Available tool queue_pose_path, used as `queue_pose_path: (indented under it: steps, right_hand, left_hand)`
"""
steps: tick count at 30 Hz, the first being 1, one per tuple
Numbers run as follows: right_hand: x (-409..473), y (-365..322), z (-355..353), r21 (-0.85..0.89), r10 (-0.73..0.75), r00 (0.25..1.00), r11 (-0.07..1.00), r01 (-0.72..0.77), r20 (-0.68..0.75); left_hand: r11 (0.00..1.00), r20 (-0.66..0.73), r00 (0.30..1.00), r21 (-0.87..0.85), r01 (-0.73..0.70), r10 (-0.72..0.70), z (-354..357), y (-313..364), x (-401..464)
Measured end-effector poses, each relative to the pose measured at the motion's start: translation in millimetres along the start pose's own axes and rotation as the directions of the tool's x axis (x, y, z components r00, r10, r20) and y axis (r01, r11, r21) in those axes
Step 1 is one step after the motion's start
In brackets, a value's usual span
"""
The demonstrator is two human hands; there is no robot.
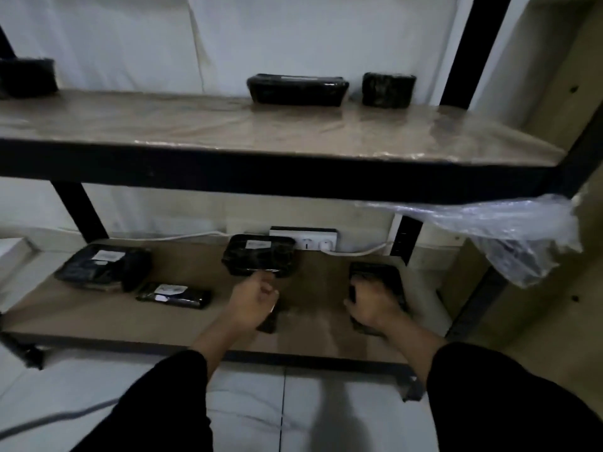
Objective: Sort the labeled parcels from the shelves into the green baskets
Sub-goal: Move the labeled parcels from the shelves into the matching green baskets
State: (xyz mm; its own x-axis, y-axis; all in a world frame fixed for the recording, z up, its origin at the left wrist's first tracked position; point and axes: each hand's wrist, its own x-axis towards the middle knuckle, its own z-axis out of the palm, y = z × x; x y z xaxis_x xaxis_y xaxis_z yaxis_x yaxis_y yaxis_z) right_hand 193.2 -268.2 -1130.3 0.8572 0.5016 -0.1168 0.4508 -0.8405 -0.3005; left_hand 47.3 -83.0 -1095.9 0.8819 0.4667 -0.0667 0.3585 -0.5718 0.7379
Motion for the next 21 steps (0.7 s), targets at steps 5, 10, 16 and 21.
queue_pose_path:
  steps: [5, 10, 16, 21]
  right_hand:
    - [-2.3, 30.1, -11.9, 0.158, 0.56, 0.828, 0.821, -0.549, -0.038]
    - [-16.9, 44.3, -1.3, 0.687, 0.525, 0.796, 0.459, -0.563, 0.302]
    - [-11.7, 41.3, -12.9, 0.874, 0.377, 0.864, 0.22, -0.433, 0.333]
    - [-9.8, 17.0, -47.8, 0.902, 0.011, 0.954, 0.322, -0.288, 0.3]
  left_hand:
    - [0.996, -0.039, 0.999, -0.086, 0.021, -0.025, 11.7, 5.5, 12.0]
    - [0.999, 0.033, 0.999, -0.044, 0.02, -0.019, 21.3, 4.7, 6.2]
    - [0.986, 0.001, 0.997, -0.153, 0.071, -0.071, 17.5, -1.0, 10.0]
    - [0.843, 0.052, 0.988, -0.517, 0.15, -0.144, 8.3, 3.6, 6.4]
